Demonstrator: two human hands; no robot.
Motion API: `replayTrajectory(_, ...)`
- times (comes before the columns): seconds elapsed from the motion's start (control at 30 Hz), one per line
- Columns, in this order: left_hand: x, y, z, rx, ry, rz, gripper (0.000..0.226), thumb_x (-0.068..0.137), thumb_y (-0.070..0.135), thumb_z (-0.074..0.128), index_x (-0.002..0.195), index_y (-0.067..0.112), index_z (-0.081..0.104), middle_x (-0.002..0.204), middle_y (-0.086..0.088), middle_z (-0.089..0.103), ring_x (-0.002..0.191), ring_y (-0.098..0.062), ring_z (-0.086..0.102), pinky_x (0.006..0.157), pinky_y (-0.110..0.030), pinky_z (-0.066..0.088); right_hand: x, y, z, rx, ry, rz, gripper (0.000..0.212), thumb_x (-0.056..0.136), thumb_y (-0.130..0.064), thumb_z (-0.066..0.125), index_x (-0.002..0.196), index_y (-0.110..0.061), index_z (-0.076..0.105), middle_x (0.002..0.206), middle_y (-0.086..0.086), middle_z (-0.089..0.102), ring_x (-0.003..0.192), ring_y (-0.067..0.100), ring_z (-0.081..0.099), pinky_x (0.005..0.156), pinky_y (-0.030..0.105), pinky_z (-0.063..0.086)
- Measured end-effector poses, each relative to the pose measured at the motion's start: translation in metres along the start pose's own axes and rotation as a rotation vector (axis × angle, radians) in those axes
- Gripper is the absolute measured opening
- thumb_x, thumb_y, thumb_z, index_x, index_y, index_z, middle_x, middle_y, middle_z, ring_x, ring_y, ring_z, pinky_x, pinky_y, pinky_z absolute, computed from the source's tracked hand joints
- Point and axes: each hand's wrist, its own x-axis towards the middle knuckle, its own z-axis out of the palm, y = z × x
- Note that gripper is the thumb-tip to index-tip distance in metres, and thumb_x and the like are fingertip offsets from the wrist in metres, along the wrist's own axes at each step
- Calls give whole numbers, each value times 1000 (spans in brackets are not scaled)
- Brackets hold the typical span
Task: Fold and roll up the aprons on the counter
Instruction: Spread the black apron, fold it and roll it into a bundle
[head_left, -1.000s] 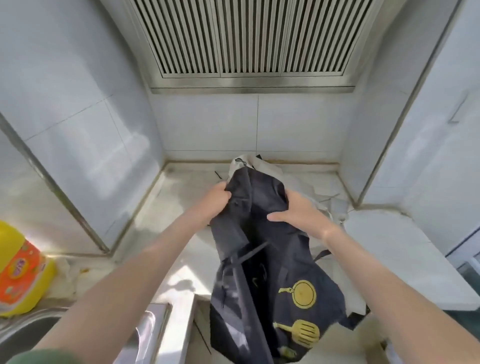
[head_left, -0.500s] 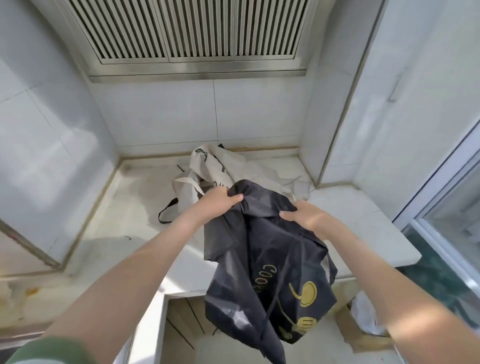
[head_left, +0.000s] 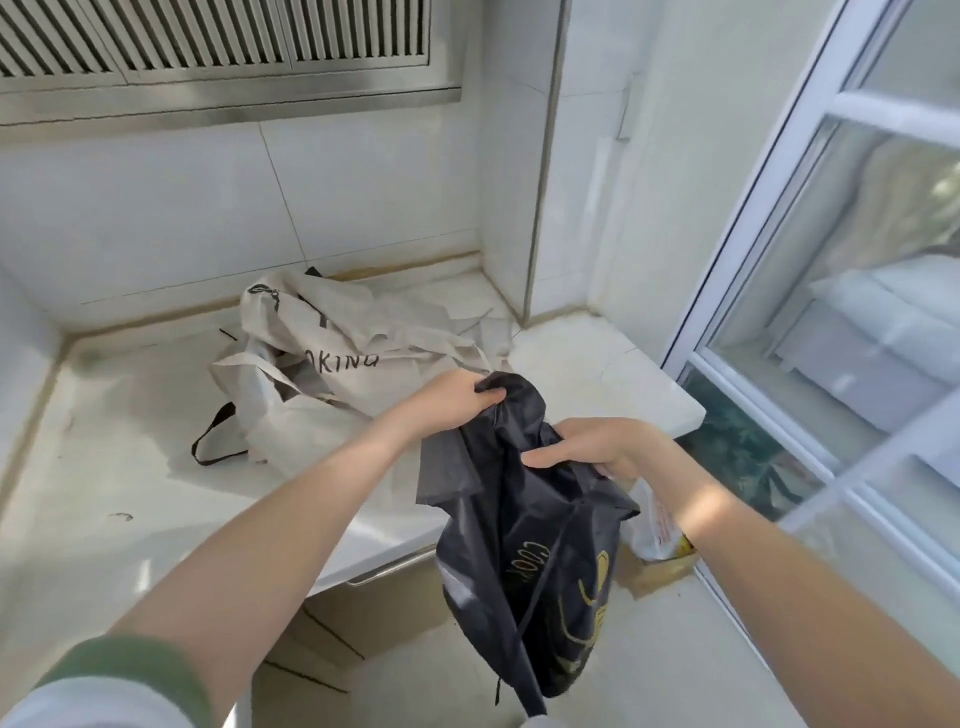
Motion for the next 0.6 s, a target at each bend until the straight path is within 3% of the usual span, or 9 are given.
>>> replayTrajectory(0.17,14,6,13,102,-55,21,45,96,47,48,99,5,64,94,-13,67,92,-27,62,76,-32,41,2,11,9,87,-18,-23,29,89,-36,65,115,-23,62,109,-2,72,102,17,68,94,36,52)
replayTrajectory(0.27,16,7,14,131,-68,59,37,97,41,48,105,9,65,98,-6,69,94,-23,61,78,-33,42,4,8,14,151,10,-58,25,92,-35,62,113,-22,60,101,-4,73,93,14,70,84,33,56)
replayTrajectory(0.33,13,6,12,139,-65,89,29,98,36,49,108,14,65,96,1,66,96,-20,60,73,-27,39,7,3,14,53,155,-107,43,90,-40,63,126,-20,52,112,-2,68,102,16,66,89,35,54)
replayTrajectory(0.4,6,5,8,117,-78,116,22,99,34,49,110,21,64,94,8,63,94,-14,58,69,-21,38,15,-4,13,-142,412,-192,64,84,-44,68,137,-21,40,118,0,60,108,17,59,93,31,48)
replayTrajectory(0.47,-3,2,5,59,-90,142,19,98,34,51,112,32,63,93,11,65,90,-9,57,70,-15,39,21,-13,14,-192,577,-334,51,85,-34,68,129,-21,46,103,-1,59,96,15,57,77,20,44)
replayTrajectory(0.53,-9,-5,0,20,-59,149,21,94,34,56,114,30,62,95,8,66,89,-10,58,74,-17,41,27,-22,13,-212,595,-444,19,91,-22,62,110,-21,60,89,-7,60,84,11,56,65,14,38)
replayTrajectory(0.6,-18,-16,-10,47,-39,69,22,89,33,63,107,23,59,91,9,64,85,-9,58,70,-20,41,28,-30,10,-214,572,-469,11,94,-15,56,97,-23,64,84,-11,61,77,3,55,66,12,36)
